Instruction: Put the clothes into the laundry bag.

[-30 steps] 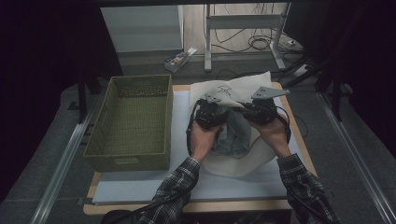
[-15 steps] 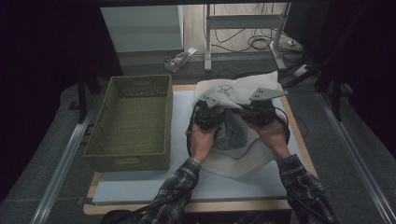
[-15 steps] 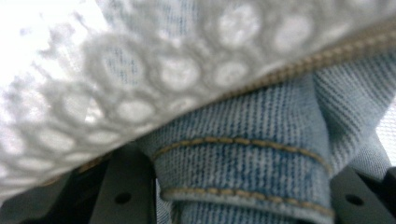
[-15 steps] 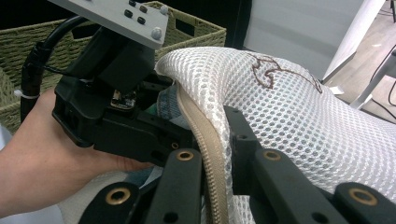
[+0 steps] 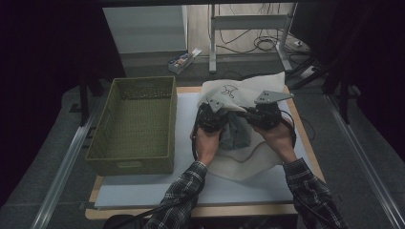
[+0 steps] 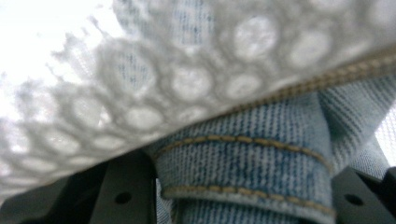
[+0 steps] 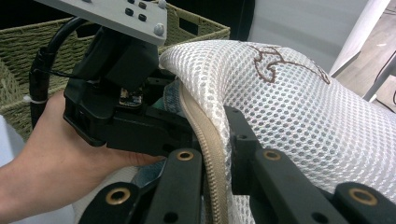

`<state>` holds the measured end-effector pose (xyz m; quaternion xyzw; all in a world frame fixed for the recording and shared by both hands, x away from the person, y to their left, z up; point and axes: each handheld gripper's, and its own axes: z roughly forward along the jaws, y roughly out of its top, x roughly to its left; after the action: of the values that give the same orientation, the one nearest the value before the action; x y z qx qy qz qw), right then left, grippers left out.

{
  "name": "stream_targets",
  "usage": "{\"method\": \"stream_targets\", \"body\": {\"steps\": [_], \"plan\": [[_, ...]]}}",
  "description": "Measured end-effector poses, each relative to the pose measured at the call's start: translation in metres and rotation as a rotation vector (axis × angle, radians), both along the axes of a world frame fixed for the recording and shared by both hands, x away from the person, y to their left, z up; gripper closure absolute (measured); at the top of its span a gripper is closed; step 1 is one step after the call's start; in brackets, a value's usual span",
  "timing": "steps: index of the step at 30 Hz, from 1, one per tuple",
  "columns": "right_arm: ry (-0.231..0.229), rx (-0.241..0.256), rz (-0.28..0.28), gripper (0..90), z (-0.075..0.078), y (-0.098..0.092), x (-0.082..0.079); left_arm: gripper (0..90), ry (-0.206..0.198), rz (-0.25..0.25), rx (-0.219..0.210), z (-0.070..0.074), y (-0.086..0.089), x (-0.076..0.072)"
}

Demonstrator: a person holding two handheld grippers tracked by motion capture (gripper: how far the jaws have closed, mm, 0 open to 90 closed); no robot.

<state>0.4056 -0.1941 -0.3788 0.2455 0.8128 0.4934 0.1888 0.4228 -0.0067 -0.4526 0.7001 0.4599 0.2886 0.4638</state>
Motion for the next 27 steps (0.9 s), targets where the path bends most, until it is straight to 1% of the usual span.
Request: {"method": "stream_targets", "body": {"steps": [3,4,6,7,11,13,14,15,17,20,21,22,24,25,27], "plan": [[0.0,0.002,0.002,83.6,0.0,0.0,0.0,57.7,-0.013,0.007,-0.019,-0.001,-0.001,0.0],[0.001,0.004,0.003,83.5,0.0,0.0,0.0,57.7,-0.013,0.007,-0.019,-0.001,-0.001,0.0],[0.002,0.005,0.003,83.5,0.0,0.0,0.0,57.6,-0.016,0.012,-0.037,-0.001,-0.001,0.0],[0.002,0.008,0.004,83.5,0.0,0.0,0.0,57.5,-0.022,0.015,-0.055,0.0,-0.001,-0.001],[0.004,0.012,0.007,83.5,0.001,0.0,-0.001,57.0,-0.038,0.024,-0.067,0.0,-0.002,0.0],[0.002,0.009,0.006,83.5,0.001,0.0,-0.001,56.7,-0.051,0.03,-0.06,-0.002,-0.003,0.001],[0.002,0.005,0.004,83.5,0.0,0.0,-0.001,56.3,-0.064,0.039,-0.047,-0.005,-0.004,0.001],[0.004,0.003,0.005,83.4,0.0,0.0,-0.001,56.2,-0.071,0.042,-0.043,-0.007,-0.004,0.002],[0.004,0.001,0.005,83.4,-0.001,0.001,-0.001,55.6,-0.075,0.041,-0.037,-0.009,-0.005,0.003],[0.013,-0.017,-0.001,83.1,-0.004,0.002,0.001,53.6,-0.061,0.035,-0.02,-0.017,-0.006,0.005],[0.013,-0.017,-0.001,83.1,-0.004,0.002,0.001,52.7,-0.061,0.035,-0.02,-0.017,-0.006,0.005],[0.019,-0.022,-0.002,83.1,-0.006,0.002,0.002,52.1,-0.05,0.039,-0.01,-0.02,-0.007,0.006],[0.021,-0.026,-0.003,83.1,-0.007,0.002,0.003,50.2,-0.044,0.038,-0.011,-0.021,-0.007,0.006],[0.023,-0.032,-0.003,83.1,-0.008,0.002,0.003,48.1,-0.026,0.029,-0.004,-0.021,-0.007,0.007],[0.023,-0.034,-0.003,83.0,-0.008,0.003,0.003,43.2,-0.022,0.023,0.001,-0.021,-0.007,0.007]]}}
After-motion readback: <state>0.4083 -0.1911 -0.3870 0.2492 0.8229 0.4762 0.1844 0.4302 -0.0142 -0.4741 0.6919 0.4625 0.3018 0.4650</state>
